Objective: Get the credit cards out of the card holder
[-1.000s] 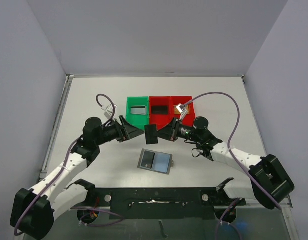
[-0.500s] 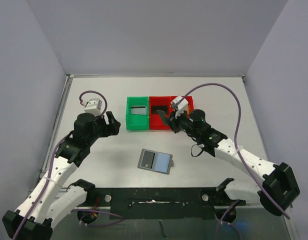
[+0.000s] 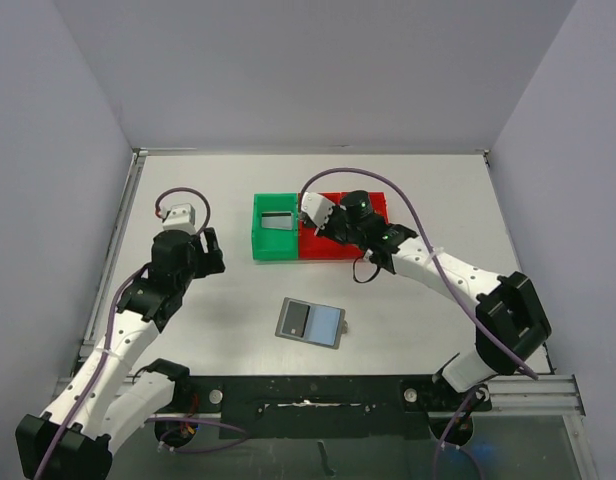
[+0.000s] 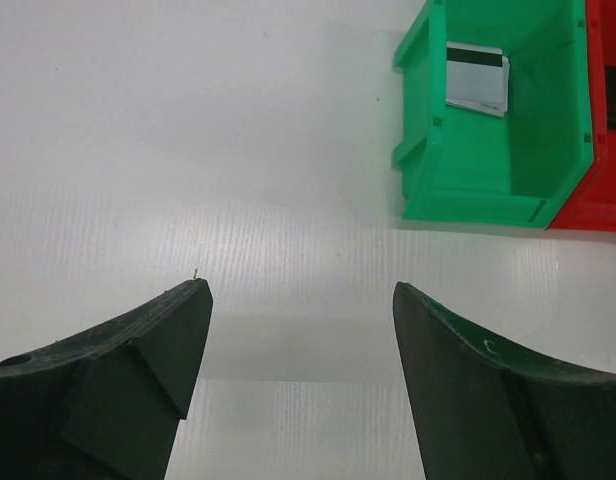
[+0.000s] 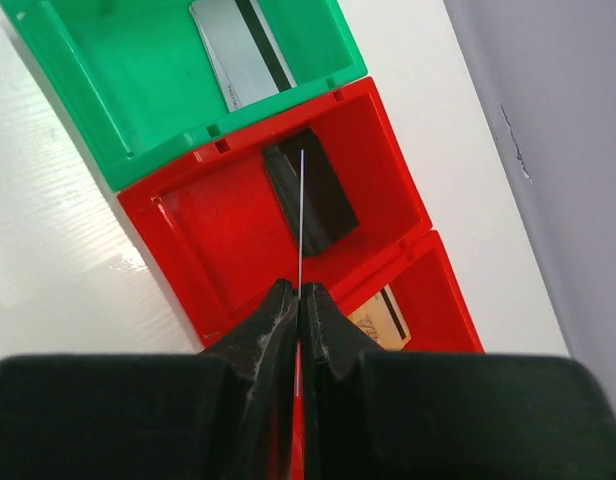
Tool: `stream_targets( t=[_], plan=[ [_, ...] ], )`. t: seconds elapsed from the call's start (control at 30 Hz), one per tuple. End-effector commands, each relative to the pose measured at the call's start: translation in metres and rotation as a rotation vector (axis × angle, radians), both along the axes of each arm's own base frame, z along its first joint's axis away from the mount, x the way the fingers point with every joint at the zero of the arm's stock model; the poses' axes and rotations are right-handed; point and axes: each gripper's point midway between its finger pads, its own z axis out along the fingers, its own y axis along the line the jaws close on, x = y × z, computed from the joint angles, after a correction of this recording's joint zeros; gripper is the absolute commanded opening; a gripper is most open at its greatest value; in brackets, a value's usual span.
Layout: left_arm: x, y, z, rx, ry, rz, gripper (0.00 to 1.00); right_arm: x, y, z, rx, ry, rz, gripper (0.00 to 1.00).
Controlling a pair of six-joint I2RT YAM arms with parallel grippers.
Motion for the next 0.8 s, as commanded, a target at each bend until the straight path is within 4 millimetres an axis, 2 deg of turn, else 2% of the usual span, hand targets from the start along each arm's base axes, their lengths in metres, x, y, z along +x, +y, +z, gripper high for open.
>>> stream_targets(
  t=[0.0,0.2,0.53,0.77],
  plan=[
    [0.010,0.003,0.026,-0.008,-0.104,0.020,0.73,0.025,0.003,0.008,-0.109,-0.091,0.075,0.00],
    [0.010,0.004,0.029,0.012,-0.116,0.001,0.73,0.051,0.014,-0.009,-0.177,-0.099,0.088,0.00],
    [0.009,0.005,0.030,0.027,-0.131,-0.017,0.73,0.098,0.017,-0.032,-0.295,-0.187,0.102,0.00],
    [0.008,0.001,0.033,0.021,-0.145,-0.044,0.73,0.123,0.023,-0.032,-0.364,-0.252,0.139,0.00]
  ],
)
